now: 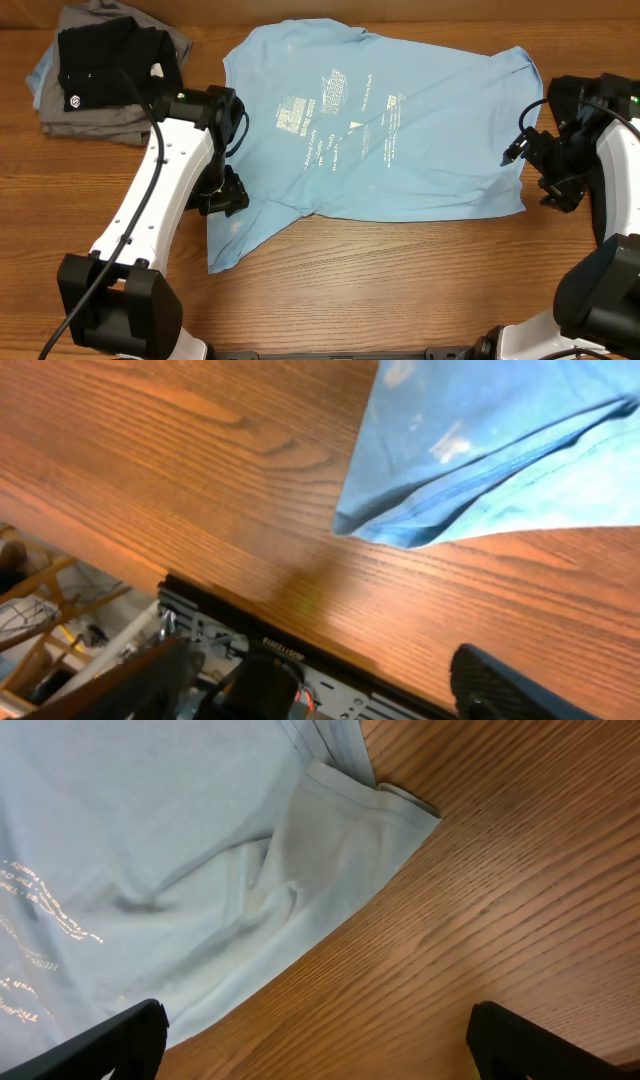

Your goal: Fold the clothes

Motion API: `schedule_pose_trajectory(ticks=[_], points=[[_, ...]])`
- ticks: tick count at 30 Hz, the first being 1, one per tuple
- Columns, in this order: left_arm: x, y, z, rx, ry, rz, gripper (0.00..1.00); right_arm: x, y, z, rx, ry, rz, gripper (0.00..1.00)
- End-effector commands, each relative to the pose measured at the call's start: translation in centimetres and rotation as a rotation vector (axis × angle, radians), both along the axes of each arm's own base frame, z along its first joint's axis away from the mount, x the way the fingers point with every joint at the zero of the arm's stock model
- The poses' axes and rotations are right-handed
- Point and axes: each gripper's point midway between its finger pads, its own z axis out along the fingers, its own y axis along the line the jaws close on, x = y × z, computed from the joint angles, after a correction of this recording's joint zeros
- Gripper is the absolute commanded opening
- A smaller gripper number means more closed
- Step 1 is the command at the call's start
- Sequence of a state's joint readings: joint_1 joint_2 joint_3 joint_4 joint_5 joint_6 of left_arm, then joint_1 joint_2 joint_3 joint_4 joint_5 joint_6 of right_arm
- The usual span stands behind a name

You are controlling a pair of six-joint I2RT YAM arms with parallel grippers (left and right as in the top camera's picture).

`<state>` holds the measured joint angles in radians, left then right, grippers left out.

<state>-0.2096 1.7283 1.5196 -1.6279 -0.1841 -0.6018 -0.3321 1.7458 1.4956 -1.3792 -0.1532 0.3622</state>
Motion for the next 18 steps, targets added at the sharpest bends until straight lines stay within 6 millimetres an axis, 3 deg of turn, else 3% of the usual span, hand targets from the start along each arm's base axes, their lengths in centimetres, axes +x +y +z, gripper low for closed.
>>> schedule_pose_trajectory(ticks=[1,8,9,11,13,15,17,18], points=[[1.2,-0.8,-0.3,-0.034,-0.046,-0.032,0.94,0.4,0.1,0.4,-0.006,-0.033,0.005,1.00],[3.9,-3.4,-1.0,-0.188,-0.141,-0.114,0.98,1.4,-0.2,-0.1,-0.020,-0.073,0.001,0.98],[4.0,-3.4,-1.0,-0.188,-0.144,-0.115,0.99,1.3,-0.2,-0.4,-0.021,-0.067,0.001,0.92],[4.2,-3.4,-1.0,-0.188,-0.151,-0.116,0.99,0.9,-0.1,-1.6,-0.017,-0.051,0.000,0.68],[4.3,-3.5,-1.0,-0.189,-0.156,-0.117,0.99,0.5,-0.2,-3.1,-0.021,-0.042,-0.002,0.56],[4.4,-3.5,-1.1,-0.189,-0.157,-0.118,0.99,0.4,-0.2,-4.1,-0.021,-0.045,-0.006,0.51],[4.5,-3.5,-1.1,-0.190,-0.162,-0.122,0.99,0.1,-0.1,-4.9,-0.019,-0.038,-0.014,0.51],[4.6,-3.5,-1.1,-0.192,-0.164,-0.129,1.00,-0.1,-0.1,-5.3,-0.018,-0.033,-0.013,0.56]])
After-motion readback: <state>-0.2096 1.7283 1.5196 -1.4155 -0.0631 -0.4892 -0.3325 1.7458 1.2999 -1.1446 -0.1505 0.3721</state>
